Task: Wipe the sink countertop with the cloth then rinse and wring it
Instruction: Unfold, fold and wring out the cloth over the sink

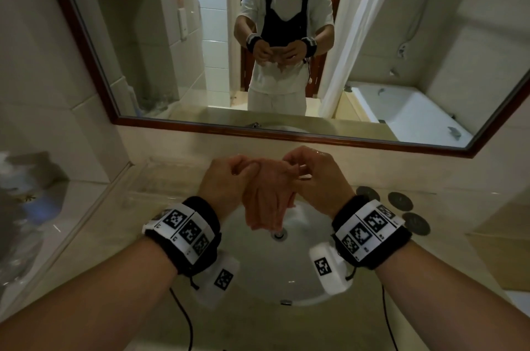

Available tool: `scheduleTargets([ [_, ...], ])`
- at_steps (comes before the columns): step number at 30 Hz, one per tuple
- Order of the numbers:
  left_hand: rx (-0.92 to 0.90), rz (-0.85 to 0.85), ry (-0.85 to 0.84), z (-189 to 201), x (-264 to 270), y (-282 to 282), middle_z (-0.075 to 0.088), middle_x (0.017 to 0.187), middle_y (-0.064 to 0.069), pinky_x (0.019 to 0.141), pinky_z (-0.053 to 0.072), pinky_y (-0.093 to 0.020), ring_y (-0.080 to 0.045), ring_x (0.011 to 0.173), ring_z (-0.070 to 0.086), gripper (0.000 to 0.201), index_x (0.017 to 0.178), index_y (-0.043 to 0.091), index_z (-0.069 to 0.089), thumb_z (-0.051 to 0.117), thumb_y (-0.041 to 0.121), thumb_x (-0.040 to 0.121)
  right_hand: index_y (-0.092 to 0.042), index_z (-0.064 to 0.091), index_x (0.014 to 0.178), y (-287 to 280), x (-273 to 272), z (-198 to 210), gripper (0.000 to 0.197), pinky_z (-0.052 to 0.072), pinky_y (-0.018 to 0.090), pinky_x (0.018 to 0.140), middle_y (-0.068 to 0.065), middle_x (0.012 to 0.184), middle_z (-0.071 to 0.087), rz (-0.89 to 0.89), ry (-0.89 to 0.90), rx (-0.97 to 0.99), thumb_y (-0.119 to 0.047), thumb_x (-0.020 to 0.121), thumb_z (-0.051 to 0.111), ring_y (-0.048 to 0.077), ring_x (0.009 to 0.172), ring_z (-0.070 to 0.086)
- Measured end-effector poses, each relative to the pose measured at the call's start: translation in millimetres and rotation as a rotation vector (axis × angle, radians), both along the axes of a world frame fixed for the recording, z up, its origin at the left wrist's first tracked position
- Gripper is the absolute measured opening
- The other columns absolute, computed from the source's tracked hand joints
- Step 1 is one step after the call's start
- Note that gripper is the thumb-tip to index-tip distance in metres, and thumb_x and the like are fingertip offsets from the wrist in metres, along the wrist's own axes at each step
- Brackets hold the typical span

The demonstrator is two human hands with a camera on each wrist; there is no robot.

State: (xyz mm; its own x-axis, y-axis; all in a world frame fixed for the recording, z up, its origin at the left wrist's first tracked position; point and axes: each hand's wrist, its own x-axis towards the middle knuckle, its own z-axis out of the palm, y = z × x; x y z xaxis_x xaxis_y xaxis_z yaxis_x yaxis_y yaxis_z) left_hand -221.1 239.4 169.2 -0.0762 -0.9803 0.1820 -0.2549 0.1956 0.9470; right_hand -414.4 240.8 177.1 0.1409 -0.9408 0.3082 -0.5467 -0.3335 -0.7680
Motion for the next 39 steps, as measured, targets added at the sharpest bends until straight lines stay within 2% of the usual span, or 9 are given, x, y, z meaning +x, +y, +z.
scheduleTargets([
  [4, -0.028, -0.053, -0.001, 1, -3, -5, 0.071, 0.088, -0.001, 0.069, 0.057, -0.03, -0.018, 0.081, 0.068, 0.003, 0.093, 0.021, 0.067, 0.065, 0.018, 0.091, -0.024, 0.065, 0.099, -2, 2, 7, 0.03, 0.059, 0.031, 0.069, -0.006, 0.087, 0.069, 0.12, 0.08, 0.05, -0.034, 0.074, 0.077, 0.01, 0.076, 0.067],
  [9, 0.087, -0.084, 0.06, -6, 2, -6, 0.076, 0.096, -0.003, 0.071, 0.061, -0.038, -0.02, 0.085, 0.073, 0.035, 0.101, 0.021, 0.068, 0.081, 0.037, 0.072, -0.014, 0.064, 0.079, -12, 10, 11, 0.006, 0.058, 0.045, 0.063, 0.005, 0.074, 0.065, 0.145, -0.037, 0.034, -0.017, 0.085, 0.065, 0.027, 0.069, 0.065],
  [13, 0.136, -0.097, 0.099, -15, 9, -9, 0.064, 0.073, -0.014, 0.06, 0.049, -0.031, -0.02, 0.064, 0.06, 0.019, 0.085, -0.008, 0.069, 0.071, 0.011, 0.087, 0.005, 0.057, 0.086, -21, 8, 11, 0.014, 0.057, 0.043, 0.054, 0.019, 0.08, 0.059, 0.137, -0.346, 0.216, -0.008, 0.09, 0.06, 0.033, 0.065, 0.065],
  [20, 0.158, -0.018, 0.179, -23, 11, -25, 0.068, 0.057, 0.012, 0.053, 0.048, -0.012, 0.004, 0.053, 0.061, 0.026, 0.076, 0.014, 0.07, 0.055, 0.01, 0.097, -0.027, 0.06, 0.077, -46, -6, -16, 0.015, 0.049, 0.036, 0.059, -0.001, 0.072, 0.06, 0.08, -0.102, 0.223, -0.033, 0.09, 0.057, 0.017, 0.066, 0.057],
  [27, 0.282, -0.057, 0.417, -29, -16, -58, 0.075, 0.088, -0.017, 0.082, 0.053, -0.041, -0.025, 0.077, 0.069, 0.031, 0.094, 0.008, 0.079, 0.057, 0.03, 0.094, -0.005, 0.064, 0.098, -79, -34, -29, 0.017, 0.057, 0.046, 0.078, 0.013, 0.089, 0.067, 0.273, -0.078, 0.334, -0.008, 0.082, 0.069, 0.029, 0.084, 0.066],
  [30, 0.292, -0.093, 0.41, -37, -28, -74, 0.074, 0.093, -0.022, 0.088, 0.048, -0.049, -0.027, 0.083, 0.068, 0.037, 0.106, 0.009, 0.075, 0.068, 0.039, 0.085, -0.013, 0.061, 0.112, -94, -42, -34, 0.036, 0.058, 0.042, 0.08, 0.01, 0.103, 0.07, 0.339, -0.252, 0.404, -0.021, 0.079, 0.074, 0.025, 0.094, 0.068],
  [33, 0.257, -0.193, 0.321, -46, -36, -81, 0.063, 0.113, -0.038, 0.091, 0.044, -0.066, -0.051, 0.098, 0.063, 0.057, 0.114, 0.001, 0.067, 0.08, 0.039, 0.073, -0.022, 0.065, 0.094, -106, -45, -41, 0.022, 0.058, 0.049, 0.076, 0.007, 0.092, 0.072, 0.283, -0.254, 0.339, -0.036, 0.078, 0.069, 0.025, 0.086, 0.07],
  [36, 0.197, -0.146, 0.227, -54, -38, -89, 0.071, 0.089, -0.019, 0.072, 0.056, -0.043, -0.029, 0.08, 0.067, 0.041, 0.095, -0.004, 0.065, 0.081, 0.024, 0.069, -0.017, 0.063, 0.08, -118, -55, -47, 0.028, 0.054, 0.048, 0.072, 0.004, 0.076, 0.068, 0.2, -0.201, 0.266, -0.044, 0.074, 0.061, 0.024, 0.073, 0.064],
  [39, 0.187, -0.116, 0.222, -53, -41, -96, 0.065, 0.062, 0.005, 0.052, 0.049, -0.019, -0.006, 0.056, 0.059, 0.015, 0.07, 0.012, 0.067, 0.076, 0.001, 0.076, -0.013, 0.059, 0.072, -126, -66, -52, 0.025, 0.046, 0.038, 0.061, -0.002, 0.065, 0.058, 0.178, -0.217, 0.262, -0.038, 0.077, 0.063, 0.014, 0.063, 0.054],
])
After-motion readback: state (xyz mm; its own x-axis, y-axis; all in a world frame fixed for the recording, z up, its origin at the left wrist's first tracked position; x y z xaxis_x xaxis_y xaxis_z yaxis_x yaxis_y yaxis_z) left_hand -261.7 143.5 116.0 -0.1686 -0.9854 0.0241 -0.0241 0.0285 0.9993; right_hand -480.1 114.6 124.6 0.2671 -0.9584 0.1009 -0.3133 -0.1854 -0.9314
